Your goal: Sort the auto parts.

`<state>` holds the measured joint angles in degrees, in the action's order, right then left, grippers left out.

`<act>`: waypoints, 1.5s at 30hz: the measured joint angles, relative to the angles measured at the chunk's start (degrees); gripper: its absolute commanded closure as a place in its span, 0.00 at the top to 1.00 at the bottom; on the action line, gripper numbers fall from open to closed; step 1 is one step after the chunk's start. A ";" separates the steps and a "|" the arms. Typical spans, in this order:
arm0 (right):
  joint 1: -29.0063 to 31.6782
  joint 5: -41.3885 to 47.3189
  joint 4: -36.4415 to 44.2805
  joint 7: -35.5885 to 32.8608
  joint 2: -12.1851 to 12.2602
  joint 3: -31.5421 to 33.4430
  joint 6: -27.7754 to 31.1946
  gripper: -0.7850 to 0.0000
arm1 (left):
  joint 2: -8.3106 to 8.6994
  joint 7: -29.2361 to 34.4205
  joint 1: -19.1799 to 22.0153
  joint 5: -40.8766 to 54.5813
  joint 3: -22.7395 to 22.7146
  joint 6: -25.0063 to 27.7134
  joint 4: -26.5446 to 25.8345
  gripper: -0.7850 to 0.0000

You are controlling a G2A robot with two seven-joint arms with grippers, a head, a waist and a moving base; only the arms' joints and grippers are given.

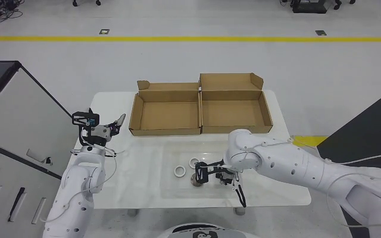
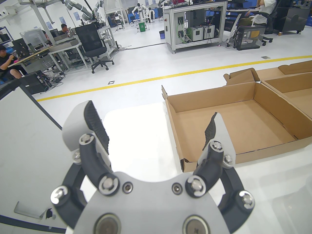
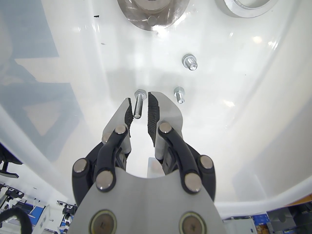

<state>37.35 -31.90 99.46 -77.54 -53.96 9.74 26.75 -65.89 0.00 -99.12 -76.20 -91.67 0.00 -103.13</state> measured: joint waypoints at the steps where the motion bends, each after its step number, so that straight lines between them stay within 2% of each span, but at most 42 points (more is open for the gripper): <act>1: 0.04 -0.02 -0.13 -0.02 -0.07 0.00 -0.02 0.00 | 0.00 0.00 0.00 0.00 0.00 0.00 0.00 1.00; 11: -0.27 0.99 0.12 -0.24 -0.58 0.00 -0.24 0.00 | 0.00 0.00 0.00 0.00 0.00 0.00 0.00 1.00; 17: -3.56 4.21 3.98 -1.93 0.49 0.00 -1.92 0.00 | 0.00 0.00 0.00 0.00 0.00 0.00 0.00 1.00; 23: -9.23 9.85 9.03 -2.68 3.07 0.00 -2.68 0.00 | 0.00 0.00 0.00 0.00 0.00 0.00 0.00 1.00; 31: -17.42 17.82 13.46 -1.99 7.84 0.00 -1.99 0.00 | 0.00 0.00 0.00 0.00 0.00 0.00 0.00 1.00; 37: -20.61 22.91 13.68 1.96 11.26 0.00 1.96 0.00 | 0.00 0.00 0.00 0.00 0.00 0.00 0.00 1.00; 39: -20.88 23.26 13.68 2.41 11.97 0.00 2.41 0.00 | 0.00 0.00 0.00 0.00 0.00 0.00 0.00 1.00; 45: -20.88 23.21 13.66 2.38 11.99 0.00 2.38 0.00 | 0.00 0.00 0.00 0.00 0.00 0.00 0.00 1.00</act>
<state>16.48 -8.69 113.12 -75.16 -41.97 9.74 29.13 -65.89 0.00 -99.12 -76.20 -91.67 0.00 -103.13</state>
